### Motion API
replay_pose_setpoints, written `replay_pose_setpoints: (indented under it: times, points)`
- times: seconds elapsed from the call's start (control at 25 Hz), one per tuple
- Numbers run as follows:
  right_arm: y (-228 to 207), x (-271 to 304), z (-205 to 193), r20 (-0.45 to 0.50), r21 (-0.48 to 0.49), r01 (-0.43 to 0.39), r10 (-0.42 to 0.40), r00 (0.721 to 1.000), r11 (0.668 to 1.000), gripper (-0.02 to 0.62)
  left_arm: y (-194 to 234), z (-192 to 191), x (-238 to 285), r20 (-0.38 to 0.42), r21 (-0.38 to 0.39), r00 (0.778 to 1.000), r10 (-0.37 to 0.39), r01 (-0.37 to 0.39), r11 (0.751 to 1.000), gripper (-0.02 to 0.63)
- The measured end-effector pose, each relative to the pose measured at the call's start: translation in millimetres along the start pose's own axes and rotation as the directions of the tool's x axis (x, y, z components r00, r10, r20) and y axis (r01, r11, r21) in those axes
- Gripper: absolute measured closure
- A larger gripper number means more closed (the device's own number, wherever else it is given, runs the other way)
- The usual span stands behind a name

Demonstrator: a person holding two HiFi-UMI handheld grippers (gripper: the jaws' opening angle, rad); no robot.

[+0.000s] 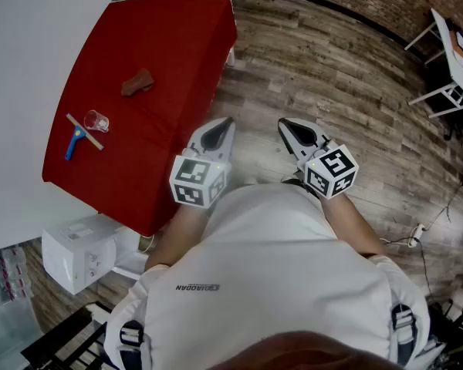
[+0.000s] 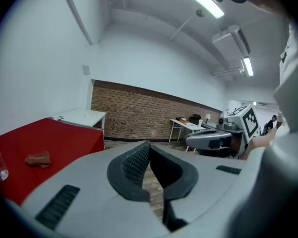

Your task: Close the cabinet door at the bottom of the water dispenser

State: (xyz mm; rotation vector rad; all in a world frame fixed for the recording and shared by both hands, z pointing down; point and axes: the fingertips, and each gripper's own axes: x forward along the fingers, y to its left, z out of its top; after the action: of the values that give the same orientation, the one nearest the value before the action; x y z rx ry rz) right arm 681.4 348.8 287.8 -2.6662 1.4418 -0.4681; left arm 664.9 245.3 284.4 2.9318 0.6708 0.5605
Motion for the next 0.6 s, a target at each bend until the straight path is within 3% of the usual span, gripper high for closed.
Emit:
replay_pose_setpoints:
  times: [0.6]
  points:
    - [-4.2,-4.9,4.5,0.021,0.022,-0.054,0.054,0.998,0.998,0.574,-8.3,1.2,5.2,0.015,-0.013,0.999,0.040,-0.040,0.999,0.610]
